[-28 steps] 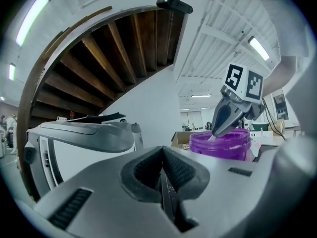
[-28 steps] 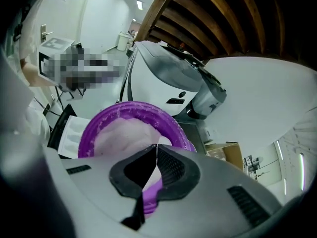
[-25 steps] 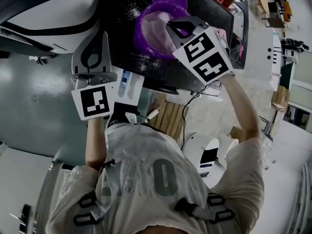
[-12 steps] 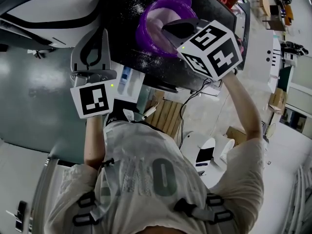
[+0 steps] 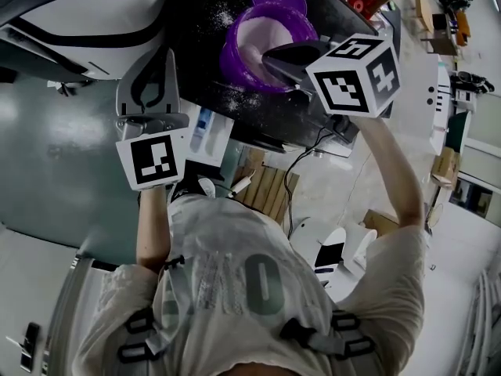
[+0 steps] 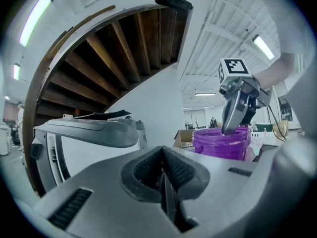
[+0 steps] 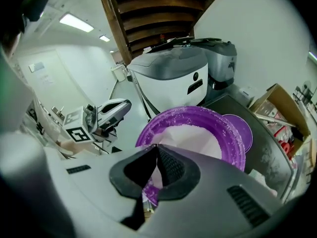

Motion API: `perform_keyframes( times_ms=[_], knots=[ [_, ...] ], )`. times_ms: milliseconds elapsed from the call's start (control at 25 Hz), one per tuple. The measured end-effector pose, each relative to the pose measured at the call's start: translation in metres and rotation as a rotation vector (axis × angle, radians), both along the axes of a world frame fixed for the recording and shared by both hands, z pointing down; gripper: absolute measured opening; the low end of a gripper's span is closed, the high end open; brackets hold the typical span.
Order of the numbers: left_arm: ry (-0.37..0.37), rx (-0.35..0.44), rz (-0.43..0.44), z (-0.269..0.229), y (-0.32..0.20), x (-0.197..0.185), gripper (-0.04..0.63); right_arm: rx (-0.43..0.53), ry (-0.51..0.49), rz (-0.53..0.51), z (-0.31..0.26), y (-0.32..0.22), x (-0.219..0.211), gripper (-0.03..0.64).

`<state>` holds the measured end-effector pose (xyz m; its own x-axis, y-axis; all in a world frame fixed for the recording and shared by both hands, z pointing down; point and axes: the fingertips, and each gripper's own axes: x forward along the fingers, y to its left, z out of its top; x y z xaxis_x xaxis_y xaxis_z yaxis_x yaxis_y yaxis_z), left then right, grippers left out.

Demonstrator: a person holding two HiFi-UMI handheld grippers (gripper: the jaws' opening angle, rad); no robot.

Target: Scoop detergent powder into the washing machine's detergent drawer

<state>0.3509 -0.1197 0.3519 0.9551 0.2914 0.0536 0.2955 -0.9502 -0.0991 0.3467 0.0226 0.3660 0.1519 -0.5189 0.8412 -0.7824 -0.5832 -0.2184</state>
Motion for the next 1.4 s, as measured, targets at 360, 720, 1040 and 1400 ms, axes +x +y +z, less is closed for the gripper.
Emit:
perform_keyframes(
  times_ms=[360, 720, 1040, 1400],
  knots=[
    [0.009, 0.007, -0.011, -0.01, -0.002, -0.002, 0.02, 0.29, -0.242, 0.323, -0.011, 0.011, -0.001, 0.011],
    [0.023, 0.033, -0.005, -0.017, 0.004, -0.002, 0.021, 0.427, -0.29, 0.568, -0.016, 0.035, 0.006, 0.011],
    [0.054, 0.085, 0.003, -0.034, 0.011, -0.004, 0.021, 0.622, -0.289, 0.765, -0.026, 0.051, 0.015, 0.011],
    [0.112, 0.144, 0.018, -0.059, 0.023, -0.01, 0.021, 0.934, -0.346, 0.905, -0.04, 0.064, 0.013, 0.011]
  ],
)
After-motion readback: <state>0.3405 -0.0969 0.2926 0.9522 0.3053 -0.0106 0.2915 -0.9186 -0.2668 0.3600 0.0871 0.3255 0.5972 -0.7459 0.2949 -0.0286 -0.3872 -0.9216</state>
